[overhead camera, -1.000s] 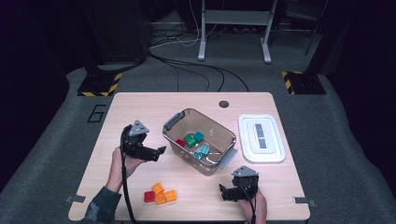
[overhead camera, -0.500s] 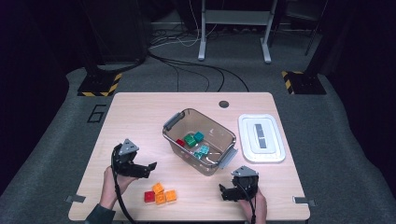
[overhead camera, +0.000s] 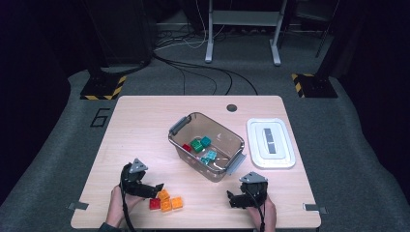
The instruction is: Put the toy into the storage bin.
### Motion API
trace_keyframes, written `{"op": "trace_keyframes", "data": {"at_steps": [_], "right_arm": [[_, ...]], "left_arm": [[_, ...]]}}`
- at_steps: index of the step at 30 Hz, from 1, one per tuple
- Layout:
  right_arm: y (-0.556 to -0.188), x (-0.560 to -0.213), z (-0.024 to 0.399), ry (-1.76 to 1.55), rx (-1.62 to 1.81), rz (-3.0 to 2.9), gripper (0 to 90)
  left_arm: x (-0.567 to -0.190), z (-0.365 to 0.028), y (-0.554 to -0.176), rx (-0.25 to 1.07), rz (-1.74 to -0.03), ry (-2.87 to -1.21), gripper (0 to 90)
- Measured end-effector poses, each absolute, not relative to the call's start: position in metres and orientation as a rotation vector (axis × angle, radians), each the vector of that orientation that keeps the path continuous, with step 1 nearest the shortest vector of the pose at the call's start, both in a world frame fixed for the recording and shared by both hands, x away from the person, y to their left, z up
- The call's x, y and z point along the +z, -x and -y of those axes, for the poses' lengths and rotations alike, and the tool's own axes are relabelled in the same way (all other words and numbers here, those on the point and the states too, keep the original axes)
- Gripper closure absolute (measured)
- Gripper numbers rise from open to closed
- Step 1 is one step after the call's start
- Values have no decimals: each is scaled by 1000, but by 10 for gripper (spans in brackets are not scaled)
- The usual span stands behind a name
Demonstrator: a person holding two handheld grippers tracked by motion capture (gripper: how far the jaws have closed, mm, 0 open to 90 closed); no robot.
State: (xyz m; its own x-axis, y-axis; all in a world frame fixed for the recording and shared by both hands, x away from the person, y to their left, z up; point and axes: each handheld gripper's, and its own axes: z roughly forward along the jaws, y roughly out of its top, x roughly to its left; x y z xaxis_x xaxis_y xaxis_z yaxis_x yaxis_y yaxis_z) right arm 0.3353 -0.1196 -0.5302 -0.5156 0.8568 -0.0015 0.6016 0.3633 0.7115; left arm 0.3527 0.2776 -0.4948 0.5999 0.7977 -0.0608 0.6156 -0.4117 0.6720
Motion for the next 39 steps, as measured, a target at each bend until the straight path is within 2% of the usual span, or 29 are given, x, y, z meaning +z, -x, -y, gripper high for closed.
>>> {"op": "trace_keyframes", "data": {"at_steps": [8,28,39], "right_arm": [[-335,-530,120,-1275,942,-2257,0],[-335,-530,120,-1275,942,-2257,0],[-335,-530,119,-1290,946,-2250,0]], "left_arm": [[-505,-272,-356,363,-1119,-2216,0],[-506,-277,-386,442,-1227,-2140,0],[-506,-268,-364,405,-1188,-2151,0]]}}
